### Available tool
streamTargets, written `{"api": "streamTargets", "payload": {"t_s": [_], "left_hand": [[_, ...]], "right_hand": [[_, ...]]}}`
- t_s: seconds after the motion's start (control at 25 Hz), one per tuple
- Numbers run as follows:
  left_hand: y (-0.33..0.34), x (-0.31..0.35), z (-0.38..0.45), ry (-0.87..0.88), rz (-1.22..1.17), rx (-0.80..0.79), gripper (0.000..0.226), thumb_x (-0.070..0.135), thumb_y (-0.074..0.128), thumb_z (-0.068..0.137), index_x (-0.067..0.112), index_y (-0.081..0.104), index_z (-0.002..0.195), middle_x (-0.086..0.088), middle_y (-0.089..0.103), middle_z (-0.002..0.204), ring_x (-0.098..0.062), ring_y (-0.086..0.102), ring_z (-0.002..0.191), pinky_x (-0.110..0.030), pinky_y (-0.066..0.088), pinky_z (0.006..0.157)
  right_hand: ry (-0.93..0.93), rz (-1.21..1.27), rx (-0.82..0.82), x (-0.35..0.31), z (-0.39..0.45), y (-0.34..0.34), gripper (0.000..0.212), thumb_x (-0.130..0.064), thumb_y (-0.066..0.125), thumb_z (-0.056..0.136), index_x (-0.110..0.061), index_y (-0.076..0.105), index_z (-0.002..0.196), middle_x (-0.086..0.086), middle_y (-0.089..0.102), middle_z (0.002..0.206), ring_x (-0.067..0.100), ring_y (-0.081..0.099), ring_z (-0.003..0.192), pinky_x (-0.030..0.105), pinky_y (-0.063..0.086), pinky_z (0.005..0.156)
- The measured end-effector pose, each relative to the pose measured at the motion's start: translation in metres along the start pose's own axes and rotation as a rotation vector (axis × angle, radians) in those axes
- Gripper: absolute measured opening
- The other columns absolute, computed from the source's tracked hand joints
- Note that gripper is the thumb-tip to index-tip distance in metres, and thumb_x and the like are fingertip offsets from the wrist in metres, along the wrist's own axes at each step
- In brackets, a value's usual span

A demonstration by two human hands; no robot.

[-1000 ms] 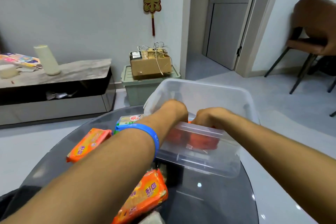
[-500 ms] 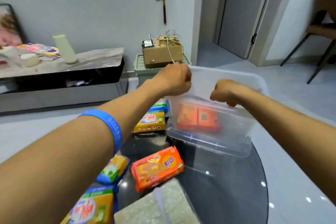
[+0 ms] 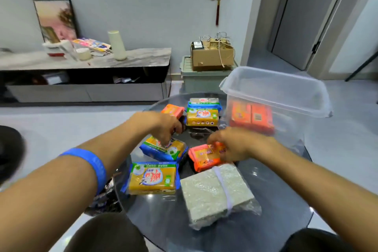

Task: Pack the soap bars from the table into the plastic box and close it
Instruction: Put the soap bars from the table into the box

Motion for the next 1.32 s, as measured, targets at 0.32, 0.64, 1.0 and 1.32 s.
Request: {"api": "streamTargets", "payload": {"t_s": [0.32, 0.64, 1.0, 1.32], "left_hand": [[0.034, -0.01, 0.007, 0.037, 0.082, 0.151, 0.066, 0.045, 0.08, 0.059, 0.031, 0.051, 0.116, 0.003, 0.065, 0.106, -0.018, 0.06, 0.089, -0.034, 0.054, 0.074], [-0.139, -0.013, -0.025, -0.057, -0.57, 0.74, 0.044, 0.051, 0.072, 0.04, 0.025, 0.059, 0.073, 0.009, 0.063, 0.065, -0.01, 0.057, 0.058, -0.024, 0.035, 0.046], [-0.225, 0.116, 0.09, -0.076, -0.567, 0.577, 0.052, 0.055, 0.079, 0.042, 0.018, 0.06, 0.074, 0.0, 0.06, 0.073, -0.019, 0.057, 0.065, -0.025, 0.043, 0.048], [-0.174, 0.15, 0.174, -0.066, -0.25, 0.353, 0.049, 0.056, 0.074, 0.065, 0.018, 0.055, 0.09, -0.008, 0.065, 0.098, -0.027, 0.057, 0.087, -0.028, 0.042, 0.068]], "right_hand": [[-0.016, -0.059, -0.002, -0.006, 0.022, 0.014, 0.041, -0.036, 0.074, 0.072, -0.022, 0.057, 0.107, 0.004, 0.068, 0.103, 0.028, 0.063, 0.09, 0.034, 0.046, 0.067], [0.162, 0.189, 0.433, 0.108, -0.089, -0.17, 0.056, -0.037, 0.073, 0.056, -0.045, 0.045, 0.104, -0.02, 0.056, 0.09, 0.003, 0.057, 0.079, 0.02, 0.04, 0.057], [0.241, -0.484, 0.008, 0.223, -0.055, -0.12, 0.061, -0.013, 0.072, 0.073, -0.036, 0.046, 0.123, -0.005, 0.057, 0.12, 0.025, 0.054, 0.107, 0.045, 0.051, 0.083], [0.13, -0.572, -0.224, 0.25, -0.02, -0.037, 0.055, -0.035, 0.068, 0.085, -0.043, 0.038, 0.13, -0.006, 0.05, 0.134, 0.026, 0.044, 0.125, 0.042, 0.043, 0.096]]}}
Point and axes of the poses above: each hand's wrist, its own z-axis towards the middle knuckle, its own y-axis out of the palm, x = y × z, the point moved 9 cm from there along z, towards the middle knuckle
